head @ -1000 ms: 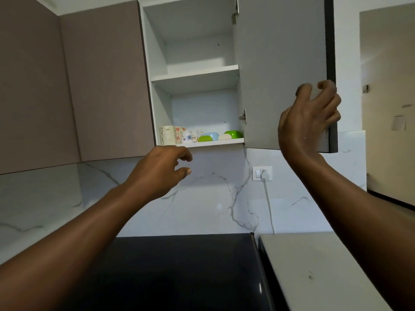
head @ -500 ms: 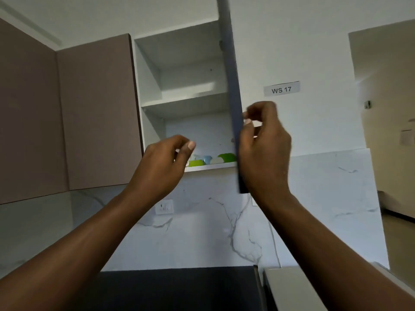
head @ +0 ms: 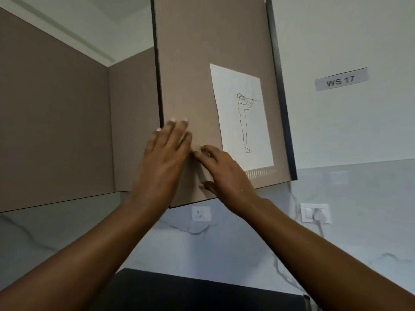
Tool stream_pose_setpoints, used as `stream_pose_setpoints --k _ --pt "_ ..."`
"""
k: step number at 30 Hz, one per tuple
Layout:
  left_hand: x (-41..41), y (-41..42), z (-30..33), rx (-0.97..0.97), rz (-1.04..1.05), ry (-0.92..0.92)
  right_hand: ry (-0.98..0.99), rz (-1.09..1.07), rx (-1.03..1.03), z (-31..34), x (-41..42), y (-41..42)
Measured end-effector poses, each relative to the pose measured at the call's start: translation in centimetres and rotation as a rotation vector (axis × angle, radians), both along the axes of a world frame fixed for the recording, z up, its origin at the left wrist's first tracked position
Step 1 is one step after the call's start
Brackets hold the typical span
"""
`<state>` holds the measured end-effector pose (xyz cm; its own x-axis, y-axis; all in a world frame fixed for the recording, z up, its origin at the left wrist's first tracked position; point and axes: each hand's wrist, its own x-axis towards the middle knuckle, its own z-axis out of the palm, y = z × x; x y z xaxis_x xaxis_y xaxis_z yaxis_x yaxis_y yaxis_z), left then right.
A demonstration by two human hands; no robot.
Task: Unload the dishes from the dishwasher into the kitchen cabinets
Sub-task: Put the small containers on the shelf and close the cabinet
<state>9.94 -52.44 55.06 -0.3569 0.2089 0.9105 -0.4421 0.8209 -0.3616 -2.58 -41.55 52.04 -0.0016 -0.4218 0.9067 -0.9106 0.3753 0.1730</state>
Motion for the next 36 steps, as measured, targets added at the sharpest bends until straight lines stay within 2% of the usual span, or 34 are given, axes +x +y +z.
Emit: stream_pose_setpoints --k 1,3,6,10,13,16,21,29,32,36 --pt "-0.8 -1.1 -0.2 -0.018 0.055 -0.076 0.005 0.015 -0.008 -0.2 -0.7 -1.3" --pt "-2.6 -3.3 -0.9 0.077 0.137 -0.184 0.013 0.011 0.012 -0.6 -2.4 -3.9" --pt "-5.2 -6.6 -1.9 0.153 0.192 -0.228 0.052 -0.037 0.098 -1.5 -5.3 -7.7" --pt "-9.5 -12.0 -2.1 0.236 0.135 -0.246 0.114 -0.072 0.152 -1.5 -9.7 -11.4" --pt "-12.9 -14.9 -2.1 0.22 0.063 -0.211 0.117 -0.064 0.072 -0.7 -12.5 -13.1" --pt "-15.7 -17.3 -1.8 0.216 -0.006 -0.2 0.057 -0.144 -0.032 0.5 -14.7 -14.7" --pt "-20.3 -21.2 -2.2 0.224 -0.105 -0.257 0.042 -0.28 -0.013 0.7 -17.8 -17.7" --pt "-26.4 -25.0 -2.2 0.22 -0.306 -0.258 0.114 -0.374 -0.049 0.6 -22.3 -19.9" --pt "-28.0 -25.9 -2.6 0.215 -0.391 -0.2 0.145 -0.377 -0.087 0.4 -23.3 -20.4" --pt "-28.5 -26.2 -2.7 0.215 -0.415 -0.166 0.186 -0.394 -0.101 0.3 -23.9 -20.5"
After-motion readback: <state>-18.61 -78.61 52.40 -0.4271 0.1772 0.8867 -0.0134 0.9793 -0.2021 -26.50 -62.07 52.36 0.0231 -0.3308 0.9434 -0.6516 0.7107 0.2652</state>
